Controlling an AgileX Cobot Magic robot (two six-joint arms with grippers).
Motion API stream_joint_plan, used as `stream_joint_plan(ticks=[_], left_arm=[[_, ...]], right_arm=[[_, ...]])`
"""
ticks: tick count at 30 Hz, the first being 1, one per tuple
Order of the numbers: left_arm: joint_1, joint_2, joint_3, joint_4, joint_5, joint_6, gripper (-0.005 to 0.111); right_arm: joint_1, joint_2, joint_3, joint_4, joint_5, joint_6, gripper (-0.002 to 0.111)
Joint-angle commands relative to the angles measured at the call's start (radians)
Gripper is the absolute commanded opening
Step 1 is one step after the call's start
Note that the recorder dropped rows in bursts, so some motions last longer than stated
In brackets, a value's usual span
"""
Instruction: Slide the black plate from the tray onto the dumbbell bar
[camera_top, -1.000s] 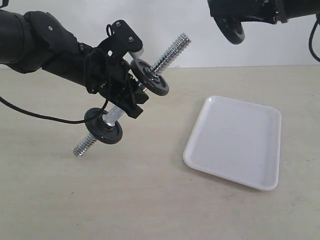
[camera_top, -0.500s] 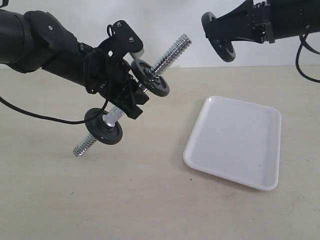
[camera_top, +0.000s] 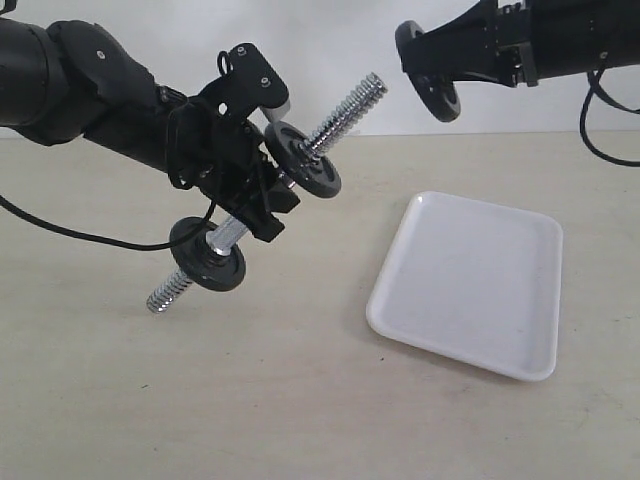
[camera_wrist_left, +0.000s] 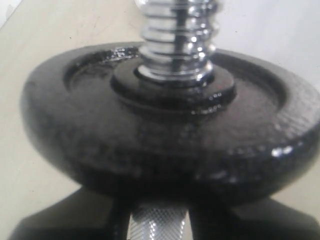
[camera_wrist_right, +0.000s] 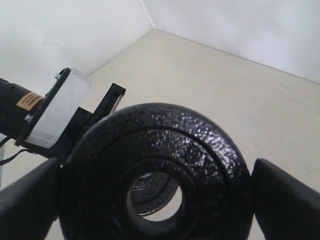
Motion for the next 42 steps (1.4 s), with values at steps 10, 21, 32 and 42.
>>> stream_joint_plan(ticks=[10,21,32,42], left_arm=[[0.000,-0.044,-0.028,-0.064,-0.002,-0.045,0.004],[0.000,-0.044,-0.028,-0.064,0.029,-0.045,0.004],[0.000,-0.044,-0.028,-0.064,0.029,-0.045,0.004],[0.000,-0.044,-0.028,-0.064,0.036,-0.045,0.004]], right_arm=[[0.054,-0.016,-0.015,0.071,0.034,-0.020,0.000],[0.054,-0.012,-0.015,0.055,0.034,-0.018,0.000],[0.097,0.038,-0.015,0.010,0.034,-0.011,0.000],[0.147,0.043,-0.015,0.015,0.034,-0.011,0.000]])
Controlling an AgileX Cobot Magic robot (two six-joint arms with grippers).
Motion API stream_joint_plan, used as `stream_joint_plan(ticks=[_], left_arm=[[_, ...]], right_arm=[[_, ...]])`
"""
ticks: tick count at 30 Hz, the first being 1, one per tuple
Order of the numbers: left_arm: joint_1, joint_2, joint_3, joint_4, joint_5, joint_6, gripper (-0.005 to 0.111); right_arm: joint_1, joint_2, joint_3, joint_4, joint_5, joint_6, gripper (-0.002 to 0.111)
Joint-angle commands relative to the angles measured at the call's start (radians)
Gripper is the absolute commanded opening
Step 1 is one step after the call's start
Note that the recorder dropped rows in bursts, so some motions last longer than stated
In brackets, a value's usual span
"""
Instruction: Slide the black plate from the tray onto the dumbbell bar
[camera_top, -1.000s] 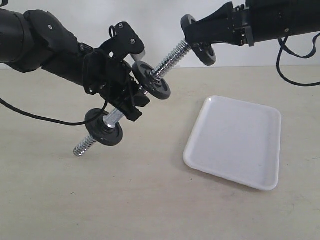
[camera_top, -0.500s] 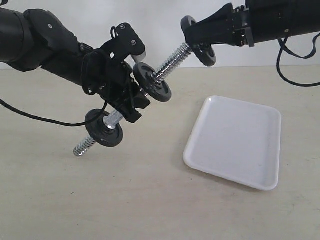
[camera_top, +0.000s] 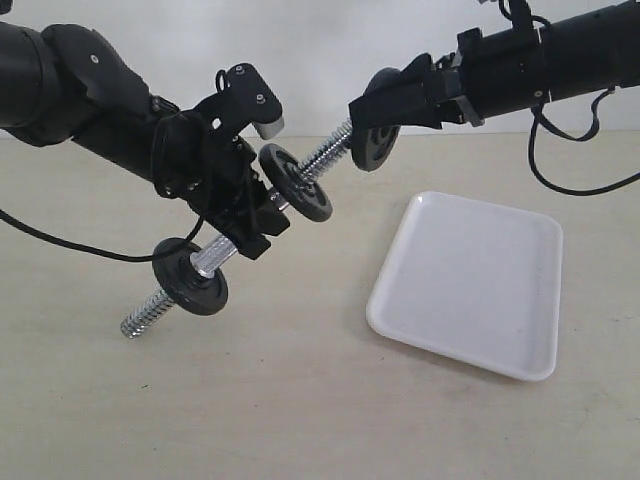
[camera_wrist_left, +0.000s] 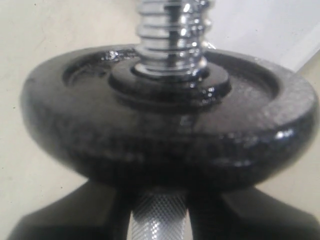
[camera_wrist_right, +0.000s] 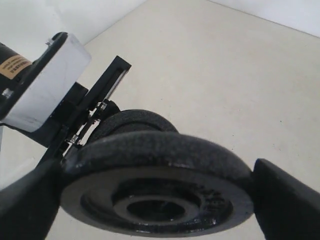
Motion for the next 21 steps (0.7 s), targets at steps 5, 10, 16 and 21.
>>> stream_joint_plan(ticks=[5,10,16,21], left_arm=[[-0.010,-0.044,-0.032,-0.101,-0.060,-0.023,0.004],[-0.010,-0.044,-0.032,-0.101,-0.060,-0.023,0.004],[-0.010,-0.044,-0.032,-0.074,-0.053,-0.023,0.004],[-0.010,-0.044,-0.032,-0.071,-0.053,-0.023,0.004]], right_arm=[[0.029,-0.015,-0.011,0.076,0.093,-0.004,0.000],[0.029,-0.015,-0.011,0.076,0.093,-0.004,0.000],[0.029,-0.015,-0.013,0.076,0.093,-0.002,0.000],[0.023,-0.017,-0.057,0.062,0.093,0.047,0.000]])
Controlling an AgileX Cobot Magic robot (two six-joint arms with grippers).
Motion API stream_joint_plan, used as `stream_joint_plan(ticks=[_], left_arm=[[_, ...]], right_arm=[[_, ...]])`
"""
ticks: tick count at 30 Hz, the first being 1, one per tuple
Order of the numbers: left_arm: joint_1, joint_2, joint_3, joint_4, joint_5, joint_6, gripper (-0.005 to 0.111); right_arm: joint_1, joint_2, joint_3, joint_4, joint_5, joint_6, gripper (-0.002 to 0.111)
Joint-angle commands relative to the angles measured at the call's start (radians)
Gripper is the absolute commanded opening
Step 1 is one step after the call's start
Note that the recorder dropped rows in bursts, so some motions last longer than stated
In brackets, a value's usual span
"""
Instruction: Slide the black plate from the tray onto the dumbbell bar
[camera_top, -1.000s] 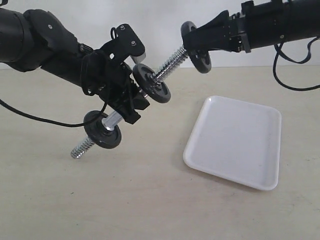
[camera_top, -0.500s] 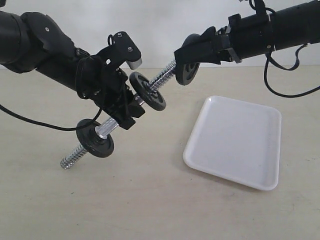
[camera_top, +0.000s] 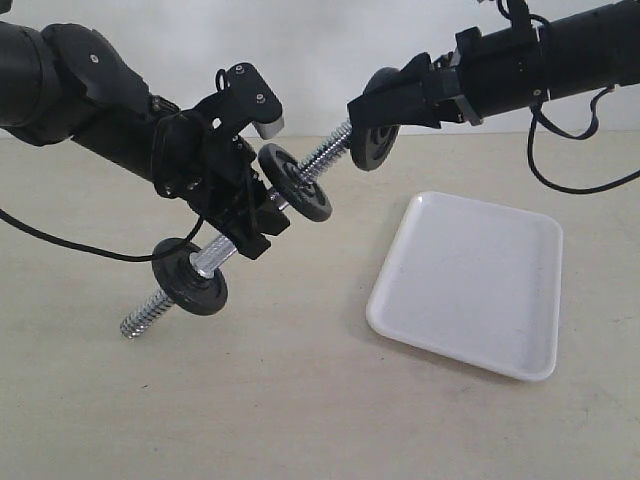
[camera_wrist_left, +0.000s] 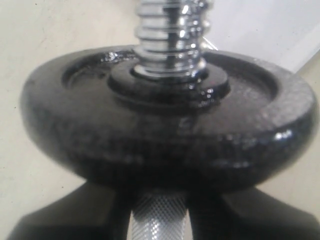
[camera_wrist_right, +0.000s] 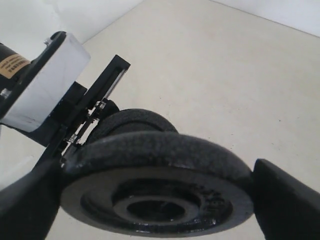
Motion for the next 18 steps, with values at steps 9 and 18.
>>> stream_joint_plan(ticks=[9,18], left_arm=[[-0.010,-0.044,-0.032,-0.080,-0.053,-0.019,0.004],[-0.010,-0.044,-0.032,-0.080,-0.068,-0.019,0.004]], right_arm=[[0.018,-0.019,-0.116,0.002,0.097,0.091,0.000],[0.018,-0.019,-0.121,-0.028,0.097,0.093,0.000]])
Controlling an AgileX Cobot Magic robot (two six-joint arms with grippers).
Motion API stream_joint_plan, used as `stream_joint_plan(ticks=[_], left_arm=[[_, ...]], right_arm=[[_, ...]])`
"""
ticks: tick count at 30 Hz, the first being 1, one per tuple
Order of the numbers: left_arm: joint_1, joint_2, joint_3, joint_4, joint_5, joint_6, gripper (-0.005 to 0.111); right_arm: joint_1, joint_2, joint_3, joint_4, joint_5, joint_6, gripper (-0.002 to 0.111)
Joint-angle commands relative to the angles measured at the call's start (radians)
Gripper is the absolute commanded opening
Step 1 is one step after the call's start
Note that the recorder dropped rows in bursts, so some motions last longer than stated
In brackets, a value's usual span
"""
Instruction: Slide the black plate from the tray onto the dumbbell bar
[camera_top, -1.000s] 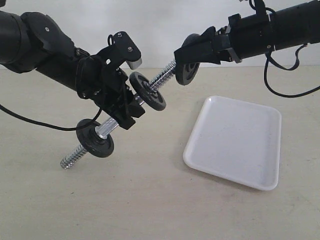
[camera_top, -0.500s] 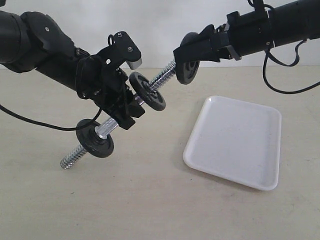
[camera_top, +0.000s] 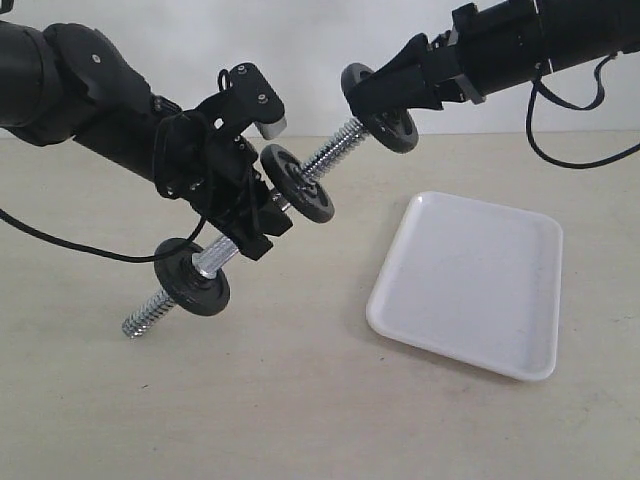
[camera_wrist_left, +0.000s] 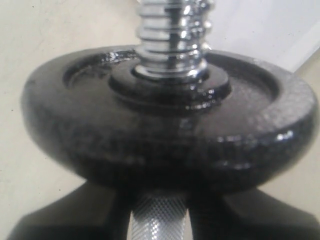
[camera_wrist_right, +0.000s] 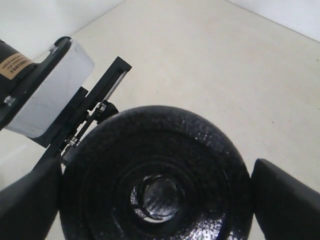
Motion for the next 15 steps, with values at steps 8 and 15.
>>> stream_joint_plan(ticks=[8,15], left_arm=[[-0.008,-0.044,-0.032,-0.081,-0.073,0.005,0.004],[-0.008,-0.044,-0.032,-0.081,-0.076,0.008,0.004]], right_arm=[[0.011,-0.020,-0.023,0.048,0.079,0.006,0.000],[0.011,-0.020,-0.023,0.048,0.079,0.006,0.000]])
